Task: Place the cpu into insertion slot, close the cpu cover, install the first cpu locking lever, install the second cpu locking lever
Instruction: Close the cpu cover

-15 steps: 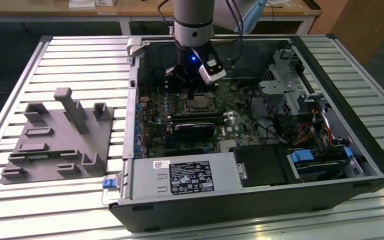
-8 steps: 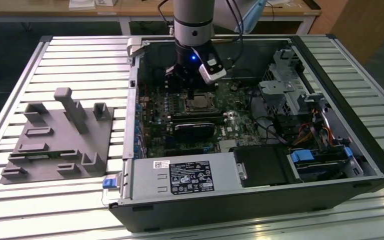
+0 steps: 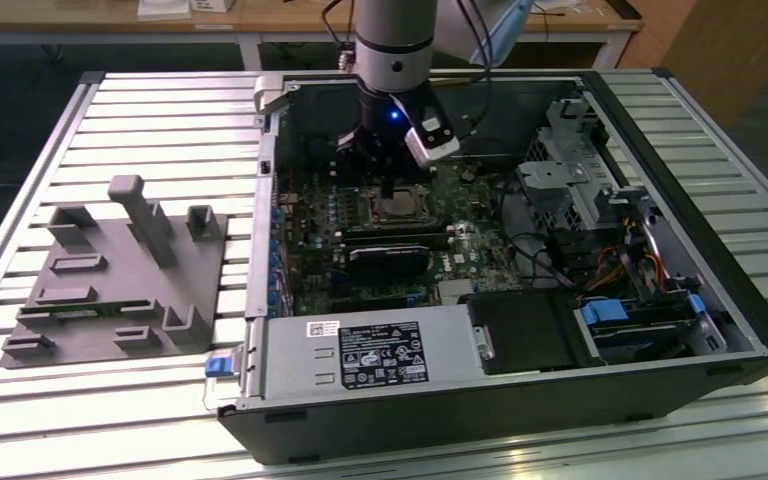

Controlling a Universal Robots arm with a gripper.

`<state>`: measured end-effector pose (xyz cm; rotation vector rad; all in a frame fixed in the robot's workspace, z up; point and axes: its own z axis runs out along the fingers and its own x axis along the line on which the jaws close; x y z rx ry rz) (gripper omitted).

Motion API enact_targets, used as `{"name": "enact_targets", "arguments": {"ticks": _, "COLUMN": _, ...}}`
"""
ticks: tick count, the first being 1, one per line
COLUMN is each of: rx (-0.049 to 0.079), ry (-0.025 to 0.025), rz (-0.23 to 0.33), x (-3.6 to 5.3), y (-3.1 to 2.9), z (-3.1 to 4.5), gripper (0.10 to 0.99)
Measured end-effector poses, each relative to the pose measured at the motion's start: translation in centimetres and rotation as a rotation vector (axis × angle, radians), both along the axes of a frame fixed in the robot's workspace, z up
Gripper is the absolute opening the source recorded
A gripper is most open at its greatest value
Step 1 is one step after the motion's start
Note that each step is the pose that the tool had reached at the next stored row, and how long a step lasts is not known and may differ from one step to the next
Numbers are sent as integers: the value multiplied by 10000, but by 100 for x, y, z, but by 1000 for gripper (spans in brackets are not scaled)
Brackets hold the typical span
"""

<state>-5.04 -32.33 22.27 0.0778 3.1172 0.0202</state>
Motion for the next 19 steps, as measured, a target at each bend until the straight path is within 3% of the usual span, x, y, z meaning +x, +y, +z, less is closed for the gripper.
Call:
{"name": "enact_targets", "arguments": {"ticks": 16, "rx": 0, "ry": 0, "rz": -1, "x": 235, "y": 3, "z": 0, "gripper": 106}}
{"name": "enact_targets", "arguments": {"ticks": 19, "rx": 1, "ry": 0, "rz": -1, "x": 245, "y": 3, "z": 1, "gripper": 106}}
